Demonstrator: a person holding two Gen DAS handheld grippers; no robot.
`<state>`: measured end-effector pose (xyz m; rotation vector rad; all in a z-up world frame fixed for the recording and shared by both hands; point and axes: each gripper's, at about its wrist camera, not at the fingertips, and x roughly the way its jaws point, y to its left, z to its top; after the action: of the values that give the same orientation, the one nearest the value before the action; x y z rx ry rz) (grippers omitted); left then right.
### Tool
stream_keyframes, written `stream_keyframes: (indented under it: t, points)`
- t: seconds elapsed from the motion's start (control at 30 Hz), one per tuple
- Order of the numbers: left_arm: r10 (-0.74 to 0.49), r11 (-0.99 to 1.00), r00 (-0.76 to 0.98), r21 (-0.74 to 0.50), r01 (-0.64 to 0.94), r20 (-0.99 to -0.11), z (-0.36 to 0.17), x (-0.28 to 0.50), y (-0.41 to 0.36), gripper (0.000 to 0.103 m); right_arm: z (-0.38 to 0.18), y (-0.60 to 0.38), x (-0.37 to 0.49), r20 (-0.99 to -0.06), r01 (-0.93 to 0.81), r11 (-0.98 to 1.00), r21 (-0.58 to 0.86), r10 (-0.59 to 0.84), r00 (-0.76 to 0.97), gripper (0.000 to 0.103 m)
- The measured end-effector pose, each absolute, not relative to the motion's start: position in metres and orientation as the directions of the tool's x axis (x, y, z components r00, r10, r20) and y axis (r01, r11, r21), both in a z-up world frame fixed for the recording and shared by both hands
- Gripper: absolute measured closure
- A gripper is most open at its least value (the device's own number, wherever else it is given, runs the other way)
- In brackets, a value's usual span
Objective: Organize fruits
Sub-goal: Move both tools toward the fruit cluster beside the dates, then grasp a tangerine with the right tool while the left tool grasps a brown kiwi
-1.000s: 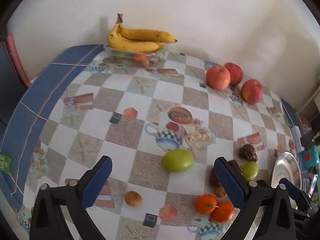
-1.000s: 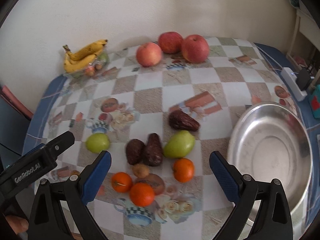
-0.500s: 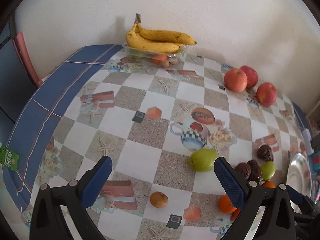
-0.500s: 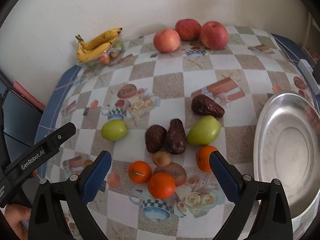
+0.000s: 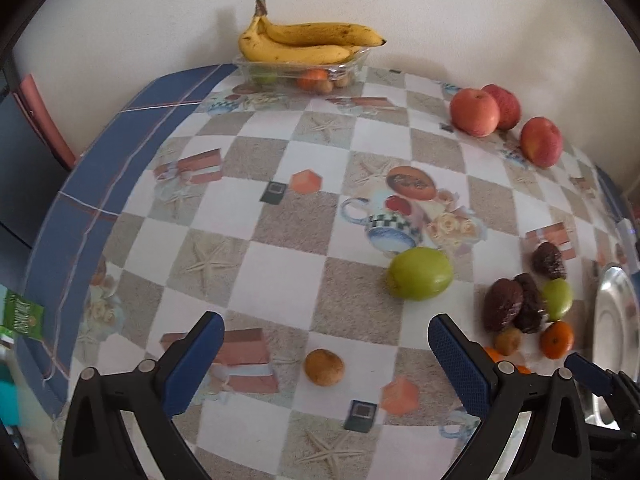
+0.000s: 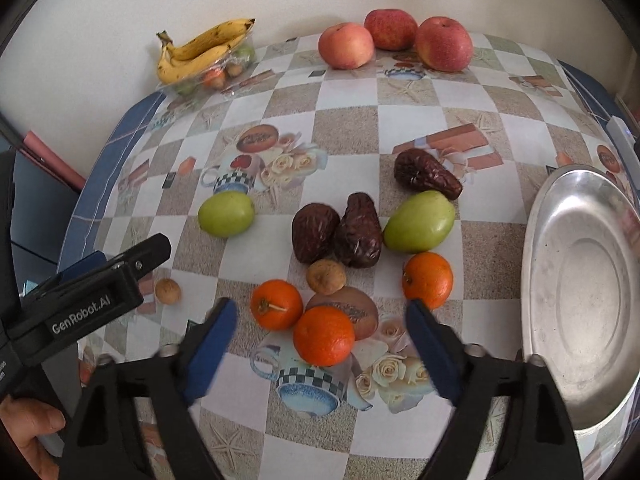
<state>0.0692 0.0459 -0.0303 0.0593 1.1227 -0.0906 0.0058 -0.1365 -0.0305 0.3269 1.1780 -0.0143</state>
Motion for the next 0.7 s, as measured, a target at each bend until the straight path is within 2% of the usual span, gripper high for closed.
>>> stream_keyframes:
  t: [0.13, 0.2, 0.23, 0.3, 0.7]
  points:
    - [-0.049, 0.996, 0.393, -0.017, 0.084, -0.918, -0.039, 0.069, 0.049, 0.0, -0.037, -0.134, 0.005, -0.916, 0.169, 0.955, 0.244, 0.17, 0.363, 0.029]
    - [-0.05, 0.996, 0.376, -0.02, 0.083, -0.925, -0.043, 0.068, 0.049, 0.0, -0.039, -0.133, 0.004, -0.92, 0.168, 0.956, 0.239, 0.167, 0.355, 0.034]
    - [-0.044, 0.996, 0.374, -0.012, 0.088, -0.927, -0.045, 0.068, 0.047, 0.0, -0.04, -0.132, 0.004, -0.922, 0.168, 0.957, 0.236, 0.166, 0.349, 0.041]
    - [-0.034, 0.995, 0.365, 0.001, 0.095, -0.931, -0.048, 0.067, 0.045, 0.001, -0.043, -0.133, 0.002, -0.927, 0.169, 0.958, 0.23, 0.163, 0.337, 0.044]
    - [-0.064, 0.997, 0.284, -0.048, 0.063, -0.957, -0.065, 0.068, 0.052, 0.031, -0.063, -0.13, 0.003, -0.948, 0.164, 0.964, 0.207, 0.156, 0.279, 0.052]
